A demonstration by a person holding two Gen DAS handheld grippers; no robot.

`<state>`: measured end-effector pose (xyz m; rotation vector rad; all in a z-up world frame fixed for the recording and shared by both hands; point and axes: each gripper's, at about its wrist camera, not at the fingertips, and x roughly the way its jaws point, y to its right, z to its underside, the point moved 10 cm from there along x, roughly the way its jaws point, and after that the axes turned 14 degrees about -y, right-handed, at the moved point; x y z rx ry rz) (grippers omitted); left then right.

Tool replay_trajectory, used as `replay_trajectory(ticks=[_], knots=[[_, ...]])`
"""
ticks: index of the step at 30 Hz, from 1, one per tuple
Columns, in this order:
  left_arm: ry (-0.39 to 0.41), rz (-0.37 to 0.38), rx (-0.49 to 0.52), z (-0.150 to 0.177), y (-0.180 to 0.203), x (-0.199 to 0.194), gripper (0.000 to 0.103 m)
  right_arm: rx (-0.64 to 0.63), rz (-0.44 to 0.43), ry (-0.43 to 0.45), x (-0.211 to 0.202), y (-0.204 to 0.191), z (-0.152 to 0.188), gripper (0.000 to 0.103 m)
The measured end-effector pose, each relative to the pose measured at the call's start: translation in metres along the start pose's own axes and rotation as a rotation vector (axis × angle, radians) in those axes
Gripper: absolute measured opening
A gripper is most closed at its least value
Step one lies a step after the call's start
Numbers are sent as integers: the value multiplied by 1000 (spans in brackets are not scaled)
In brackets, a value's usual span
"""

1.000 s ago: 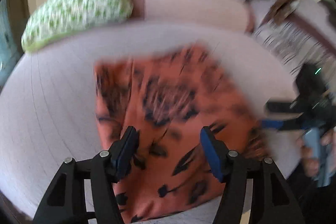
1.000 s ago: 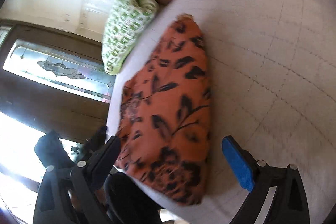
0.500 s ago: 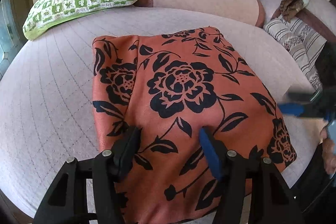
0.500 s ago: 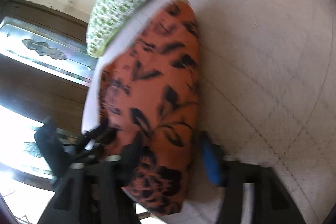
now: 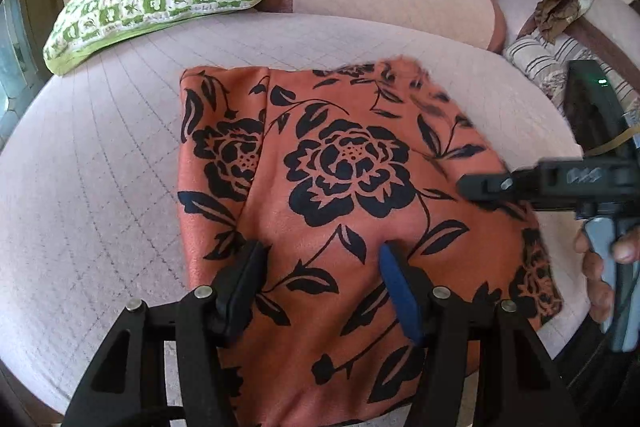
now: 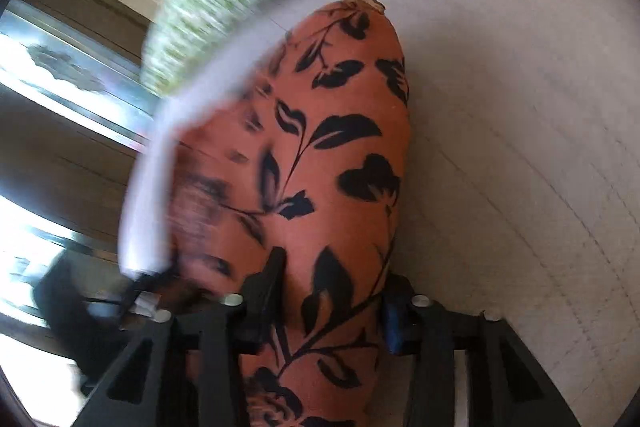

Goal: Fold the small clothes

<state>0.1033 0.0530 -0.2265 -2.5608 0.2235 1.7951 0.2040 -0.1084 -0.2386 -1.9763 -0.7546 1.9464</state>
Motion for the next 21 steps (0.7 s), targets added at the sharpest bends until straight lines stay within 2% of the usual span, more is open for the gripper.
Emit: replay_trajectory(ticks=[1,3,6,9,11,13,14,15,17,19,21], knots=[[1,4,-6,0,-1,-1,62,30,-46,26,-6,0,0,66],[4,9,-12,1,-1,-2,62,18,-8,49,-21,-7,8,77],[1,2,-12,1,0,-2,62,-55,118,121,-42,-14,18,77],[1,2,-13,1,0,-2,62,-98,110,237,-74,-34,22,77],[1,3,-11,1,0,-2,62,-134,66,285,-85,-51,23,84],[0,8,-16,1,0,-2,62,-141,-43,217,-63,-61,21,88],[14,39,-16,-1,2,-4,62,-117,-84,132,-42,-52,21,88],[20,44,-20,-1,2,-11,62,-84,-69,83,-26,-39,25,88],[83,90,-55,-3,-4,-34,63,-77,-75,131,-36,-37,25,88],[144,107,-103,-5,-17,-51,73,-96,-84,134,-50,-47,24,88],[139,111,-171,-1,-38,-50,75,-118,-80,150,-59,-47,27,88]])
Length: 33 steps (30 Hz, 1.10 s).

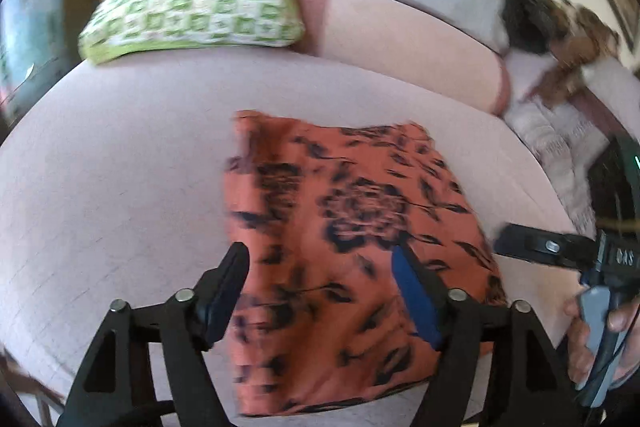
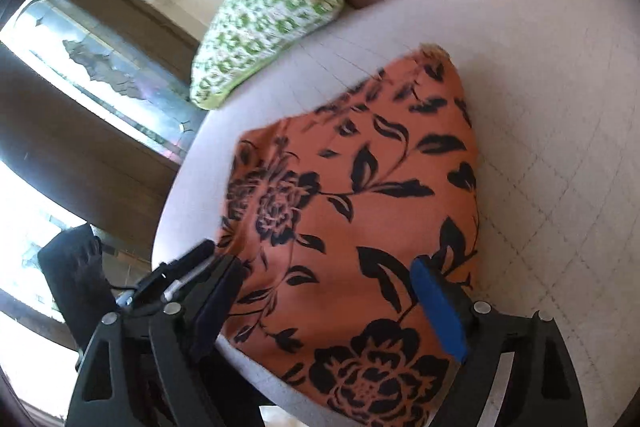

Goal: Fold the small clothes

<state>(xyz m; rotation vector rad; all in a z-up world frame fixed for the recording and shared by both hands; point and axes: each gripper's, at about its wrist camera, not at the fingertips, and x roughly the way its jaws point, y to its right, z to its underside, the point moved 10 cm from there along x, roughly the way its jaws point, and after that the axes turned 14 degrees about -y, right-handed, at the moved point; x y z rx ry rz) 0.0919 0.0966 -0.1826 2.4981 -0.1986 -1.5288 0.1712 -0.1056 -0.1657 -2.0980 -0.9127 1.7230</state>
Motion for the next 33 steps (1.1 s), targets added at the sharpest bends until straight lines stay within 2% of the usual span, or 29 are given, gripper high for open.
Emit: replay_trajectory(ticks=[4,6,8,11,12,14,15,16,17,18,19,24,27,30,33], knots=[[-143,14,-84,15,-31,33,75,65,28,13,-3,23,5,88],[-153,68,-114,11,-33,35,75,116,34,1,8,39,6,88],[-121,104,-116,-5,-30,29,75,143,9,-8,16,47,3,88],[-116,126,-112,-21,-25,34,88,136,-17,7,27,46,-14,88],[-157,122,-106,-19,-22,50,89,136,-21,5,33,47,-21,88],[-220,85,-84,-10,-19,69,76,164,-42,-47,55,49,-27,88],[-189,61,-38,-12,-12,66,55,152,-71,-76,64,43,-27,84],[-190,57,-8,-13,-6,64,37,88,-34,-96,71,34,-26,69],[-183,56,8,-17,-2,60,33,50,-5,-108,72,30,-24,66],[-181,63,11,-20,1,58,29,27,11,-110,71,26,-24,53],[-172,77,13,-24,4,54,28,11,19,-105,66,24,-26,41],[-24,106,125,-76,66,8,27,-85,58,-15,12,5,-49,39],[45,158,165,-109,102,-8,28,-108,75,91,-44,5,-73,39],[68,182,188,-129,127,-2,28,-122,94,165,-88,17,-89,39],[17,187,179,-133,145,32,30,-80,85,176,-101,48,-97,39]])
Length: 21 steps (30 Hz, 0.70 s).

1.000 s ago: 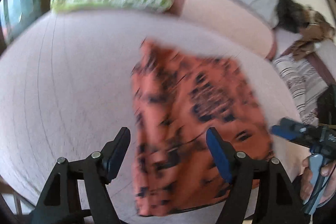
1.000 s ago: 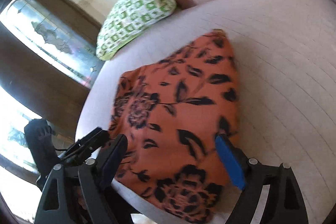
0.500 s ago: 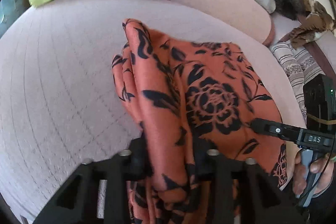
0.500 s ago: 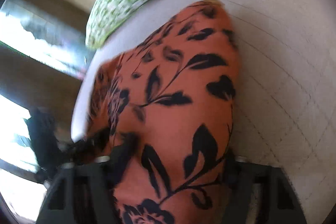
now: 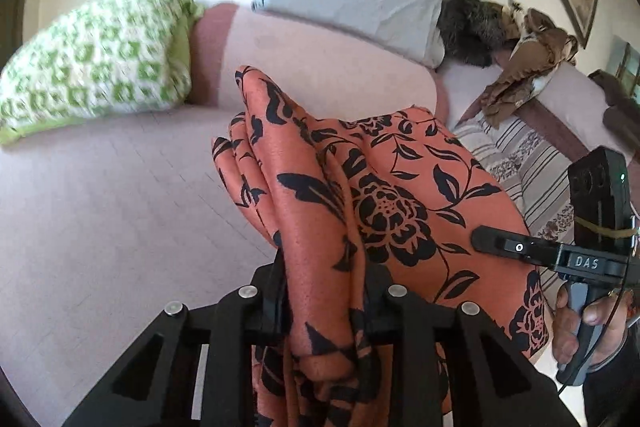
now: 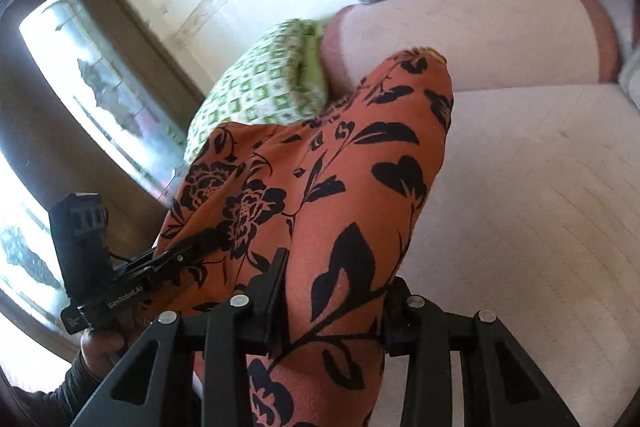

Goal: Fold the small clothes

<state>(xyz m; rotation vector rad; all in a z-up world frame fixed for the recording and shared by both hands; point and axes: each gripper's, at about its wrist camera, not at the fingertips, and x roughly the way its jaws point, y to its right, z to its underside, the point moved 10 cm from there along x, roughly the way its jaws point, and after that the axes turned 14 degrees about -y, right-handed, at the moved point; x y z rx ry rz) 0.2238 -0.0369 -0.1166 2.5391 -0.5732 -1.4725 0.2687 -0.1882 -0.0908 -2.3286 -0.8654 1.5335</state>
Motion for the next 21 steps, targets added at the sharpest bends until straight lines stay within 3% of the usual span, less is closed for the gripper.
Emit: replay_trajectory(ticks=[2,3,5,6,7,9,12,15,18,21], knots=[[-51,-13,-13,12,-2,27,36,44,6,-8,9,25,4,40],[-105,-32,-38,22,-11,51,42,85,4,-34,22,44,13,43],[-228,-85,-90,49,-32,90,44,165,13,-114,50,78,36,53],[-273,-72,-126,64,-44,102,57,212,51,-161,66,96,51,60],[-260,-51,-152,66,-48,98,62,257,98,-221,80,113,69,65],[-211,-62,-166,56,-53,77,63,265,55,-152,73,114,75,66],[-73,-111,-79,20,-38,37,63,184,147,-85,45,100,63,66],[25,-56,-25,-17,-18,20,63,108,106,23,16,67,35,71],[34,1,32,-31,-1,34,63,98,3,35,25,44,22,74],[-17,69,68,-42,7,60,63,141,14,-41,52,49,36,74]])
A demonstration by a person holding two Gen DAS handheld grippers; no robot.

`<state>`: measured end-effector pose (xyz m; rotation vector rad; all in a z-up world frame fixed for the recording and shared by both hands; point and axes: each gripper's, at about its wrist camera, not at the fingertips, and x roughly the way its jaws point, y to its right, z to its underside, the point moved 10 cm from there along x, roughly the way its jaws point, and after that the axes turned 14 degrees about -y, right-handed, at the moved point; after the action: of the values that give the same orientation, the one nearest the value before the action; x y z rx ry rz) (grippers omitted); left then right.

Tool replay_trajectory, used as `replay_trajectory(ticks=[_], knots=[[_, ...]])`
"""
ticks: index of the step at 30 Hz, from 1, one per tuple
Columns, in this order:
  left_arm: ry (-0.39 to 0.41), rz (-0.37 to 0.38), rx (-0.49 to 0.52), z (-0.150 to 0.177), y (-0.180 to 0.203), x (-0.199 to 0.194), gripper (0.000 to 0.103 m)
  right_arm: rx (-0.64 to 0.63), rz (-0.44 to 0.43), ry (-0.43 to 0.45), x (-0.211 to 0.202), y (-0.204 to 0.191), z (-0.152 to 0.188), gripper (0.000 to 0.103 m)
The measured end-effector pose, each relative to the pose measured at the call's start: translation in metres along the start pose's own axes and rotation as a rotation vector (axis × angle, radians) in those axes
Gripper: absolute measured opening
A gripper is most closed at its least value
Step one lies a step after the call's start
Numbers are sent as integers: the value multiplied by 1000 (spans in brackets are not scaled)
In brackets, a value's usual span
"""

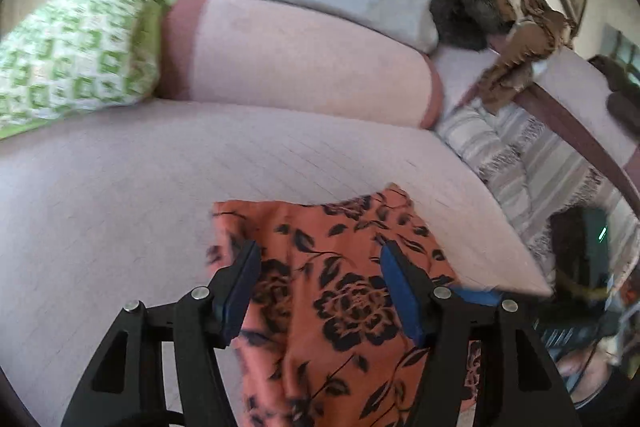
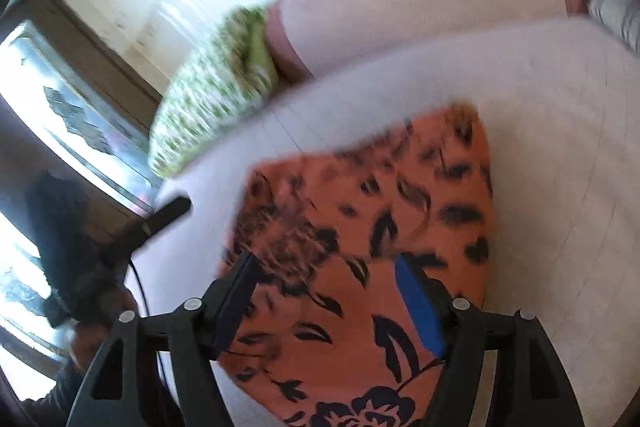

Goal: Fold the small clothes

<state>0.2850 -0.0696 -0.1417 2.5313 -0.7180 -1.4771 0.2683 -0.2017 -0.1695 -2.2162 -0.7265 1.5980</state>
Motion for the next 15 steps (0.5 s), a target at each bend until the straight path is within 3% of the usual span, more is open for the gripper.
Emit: replay_trajectory(ticks=[3,5,7,9,11,13,15], knots=[[-62,54,-13,0,-6,26,63,3,-16,-30,14,1,20,74],[-128,-1,-72,18,-30,46,63,-17,-6,-21,16,0,25,74],[-170,18,-175,30,-58,64,41,-13,-18,-23,17,-2,27,74],[-144,16,-171,29,-59,55,41,-8,-32,-30,16,3,24,75],[-133,1,-142,25,-46,40,54,-20,-27,-34,19,4,26,76],[-83,-23,-99,22,-32,18,75,-21,-12,-32,23,1,21,76],[-41,-76,-54,25,-19,-4,83,-1,0,-21,15,-1,22,76]])
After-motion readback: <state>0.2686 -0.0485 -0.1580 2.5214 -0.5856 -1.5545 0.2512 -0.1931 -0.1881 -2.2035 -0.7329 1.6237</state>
